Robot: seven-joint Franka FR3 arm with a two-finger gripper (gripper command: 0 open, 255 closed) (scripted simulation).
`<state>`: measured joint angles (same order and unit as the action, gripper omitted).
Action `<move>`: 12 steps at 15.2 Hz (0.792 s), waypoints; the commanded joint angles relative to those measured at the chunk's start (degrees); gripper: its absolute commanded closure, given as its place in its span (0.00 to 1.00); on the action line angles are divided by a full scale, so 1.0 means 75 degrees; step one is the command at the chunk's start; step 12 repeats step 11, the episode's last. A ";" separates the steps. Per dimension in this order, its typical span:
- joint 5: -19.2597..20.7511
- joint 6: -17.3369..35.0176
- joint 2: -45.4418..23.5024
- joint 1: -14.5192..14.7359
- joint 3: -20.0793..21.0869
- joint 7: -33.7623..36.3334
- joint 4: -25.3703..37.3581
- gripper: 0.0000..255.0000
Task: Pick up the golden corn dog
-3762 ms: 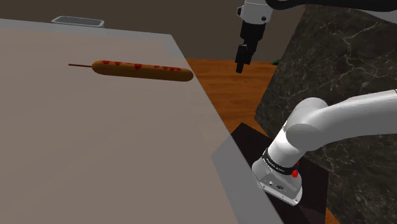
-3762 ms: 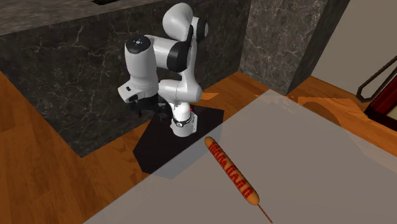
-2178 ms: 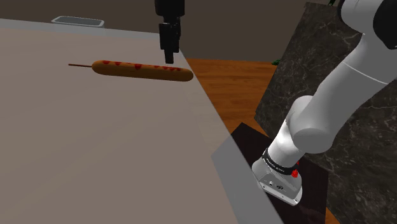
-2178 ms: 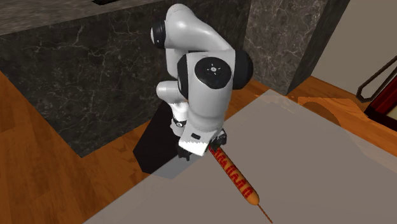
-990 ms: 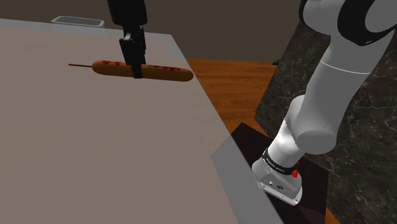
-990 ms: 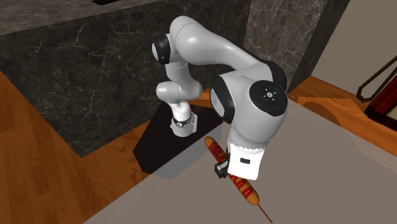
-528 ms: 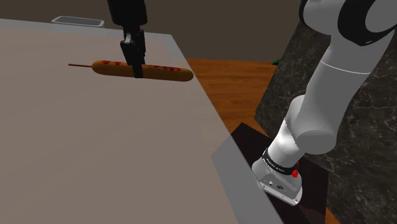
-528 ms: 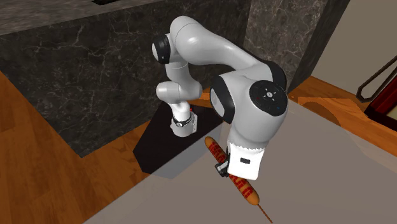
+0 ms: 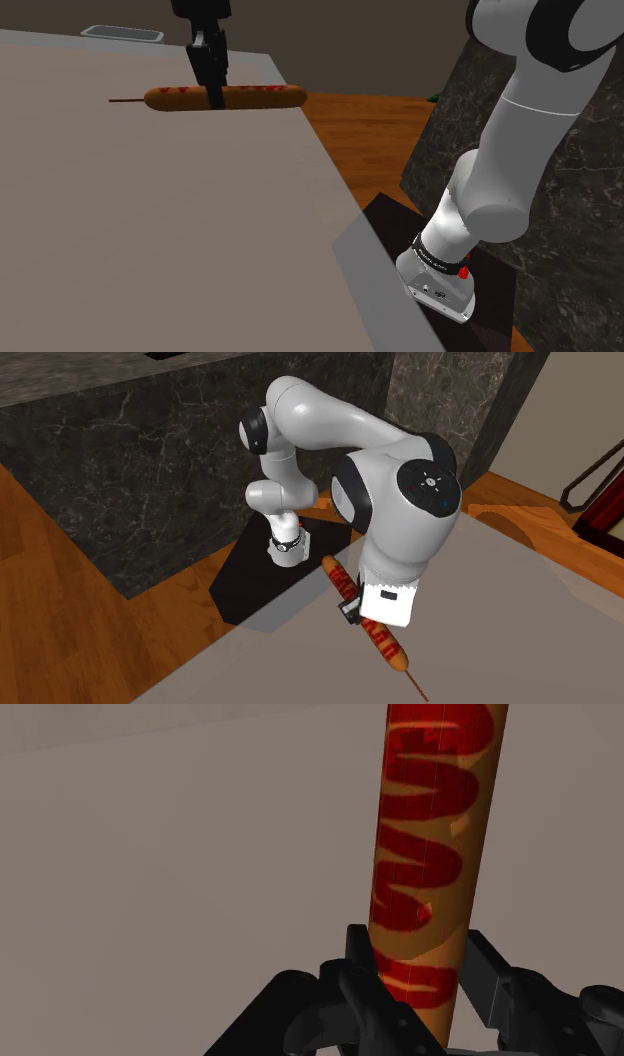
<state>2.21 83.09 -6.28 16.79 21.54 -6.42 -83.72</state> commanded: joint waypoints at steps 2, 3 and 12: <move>0.0043 -0.0356 -0.0121 0.0033 0.0016 0.0030 0.0467 1.00; 0.0060 -0.0476 -0.0166 0.0046 0.0022 0.0039 0.0629 1.00; 0.0193 -0.1264 -0.0518 0.0156 0.0063 0.0113 0.1745 1.00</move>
